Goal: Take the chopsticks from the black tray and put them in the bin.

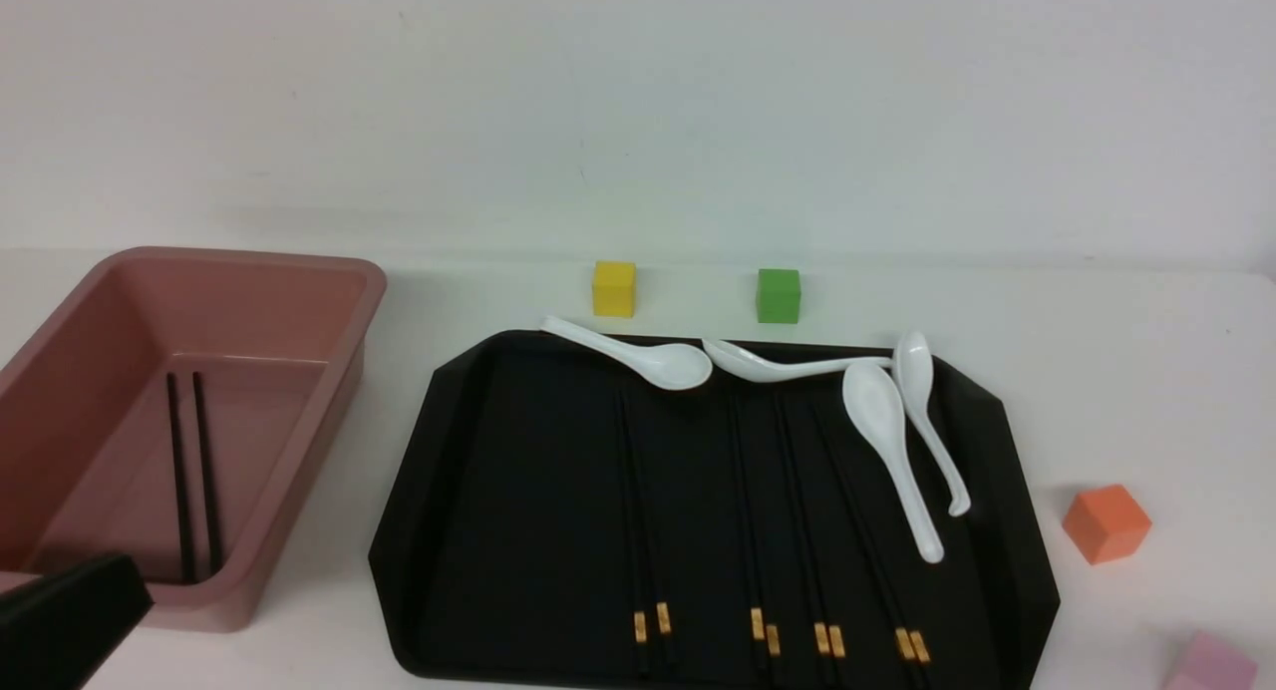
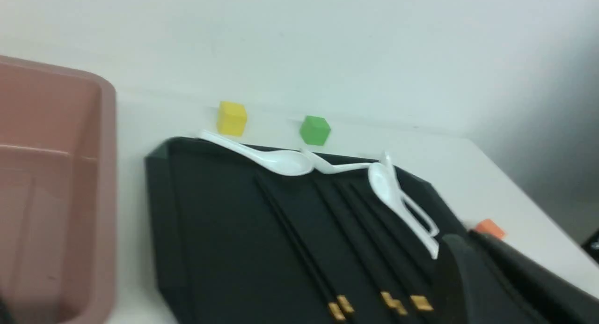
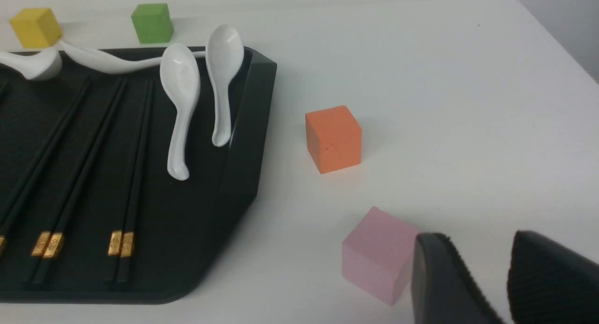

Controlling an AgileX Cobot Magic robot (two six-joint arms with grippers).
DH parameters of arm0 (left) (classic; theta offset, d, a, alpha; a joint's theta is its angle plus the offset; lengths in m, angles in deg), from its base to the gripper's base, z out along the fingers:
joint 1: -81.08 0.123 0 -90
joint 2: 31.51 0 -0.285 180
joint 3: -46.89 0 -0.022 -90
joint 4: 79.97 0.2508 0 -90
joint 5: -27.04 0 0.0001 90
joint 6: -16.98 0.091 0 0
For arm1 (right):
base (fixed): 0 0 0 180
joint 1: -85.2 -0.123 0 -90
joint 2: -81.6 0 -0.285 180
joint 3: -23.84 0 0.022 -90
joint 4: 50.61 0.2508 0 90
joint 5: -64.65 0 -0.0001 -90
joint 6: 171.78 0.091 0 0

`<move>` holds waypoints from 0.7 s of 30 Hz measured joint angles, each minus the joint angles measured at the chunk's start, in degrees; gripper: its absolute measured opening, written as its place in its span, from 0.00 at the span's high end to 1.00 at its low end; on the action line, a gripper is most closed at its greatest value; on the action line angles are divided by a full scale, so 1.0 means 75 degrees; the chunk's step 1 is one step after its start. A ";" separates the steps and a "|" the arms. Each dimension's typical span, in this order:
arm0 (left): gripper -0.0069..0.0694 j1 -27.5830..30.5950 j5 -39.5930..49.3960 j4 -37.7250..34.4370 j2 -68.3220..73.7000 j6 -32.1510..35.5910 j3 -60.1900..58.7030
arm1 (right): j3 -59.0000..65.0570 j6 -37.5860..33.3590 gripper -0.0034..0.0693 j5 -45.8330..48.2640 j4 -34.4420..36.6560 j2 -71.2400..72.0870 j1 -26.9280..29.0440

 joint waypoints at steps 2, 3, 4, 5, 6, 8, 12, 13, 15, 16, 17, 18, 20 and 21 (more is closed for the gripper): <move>0.93 -0.0249 -0.0516 0.0288 -0.0177 -0.0045 -0.0250 | 0.0000 0.0000 0.62 0.0000 0.0000 0.0000 0.0000; 0.93 -0.0398 -0.0844 0.0480 -0.0292 -0.0158 -0.0431 | 0.0000 0.0000 0.62 0.0000 0.0000 0.0000 0.0000; 0.93 -0.0536 -0.1101 0.0678 -0.0408 -0.0307 -0.0624 | 0.0000 0.0000 0.62 0.0000 0.0000 0.0000 0.0000; 0.93 -0.0638 -0.1389 0.1002 -0.0493 -0.0573 -0.0783 | 0.0000 0.0000 0.62 0.0000 0.0000 0.0000 0.0000; 0.93 -0.0774 -0.1636 0.1423 -0.0607 -0.0915 -0.1021 | 0.0000 0.0000 0.62 0.0000 0.0000 0.0000 0.0000; 0.93 -0.0941 -0.1946 0.2479 -0.0764 -0.1813 -0.1419 | 0.0000 0.0000 0.62 0.0000 0.0000 0.0000 0.0000; 0.93 -0.1022 -0.2035 0.4501 -0.0859 -0.3843 -0.2120 | 0.0000 0.0000 0.62 0.0000 0.0000 0.0000 0.0000; 0.92 -0.1022 -0.2035 0.5215 -0.0869 -0.4577 -0.2335 | 0.0000 0.0000 0.62 0.0000 0.0000 0.0000 0.0000; 0.92 -0.1027 -0.2035 0.5854 -0.0887 -0.5281 -0.2609 | 0.0000 0.0000 0.62 0.0000 0.0000 0.0000 0.0000; 0.92 -0.1027 -0.2020 0.6093 -0.0928 -0.5440 -0.2706 | 0.0000 0.0000 0.62 0.0000 0.0000 0.0000 0.0000; 0.92 -0.1027 -0.1937 0.6578 -0.1070 -0.6001 -0.2875 | 0.0000 0.0000 0.62 0.0000 0.0000 0.0000 0.0000; 0.92 -0.1027 -0.1868 0.6943 -0.1242 -0.6356 -0.2943 | 0.0000 0.0000 0.62 0.0000 0.0000 0.0000 0.0000; 0.92 -0.1027 -0.1835 0.7200 -0.1478 -0.6679 -0.2966 | 0.0000 0.0000 0.62 0.0000 0.0000 0.0000 0.0000; 0.92 -0.1027 -0.1819 0.7351 -0.1602 -0.6842 -0.2966 | 0.0000 0.0000 0.62 0.0000 0.0000 0.0000 0.0000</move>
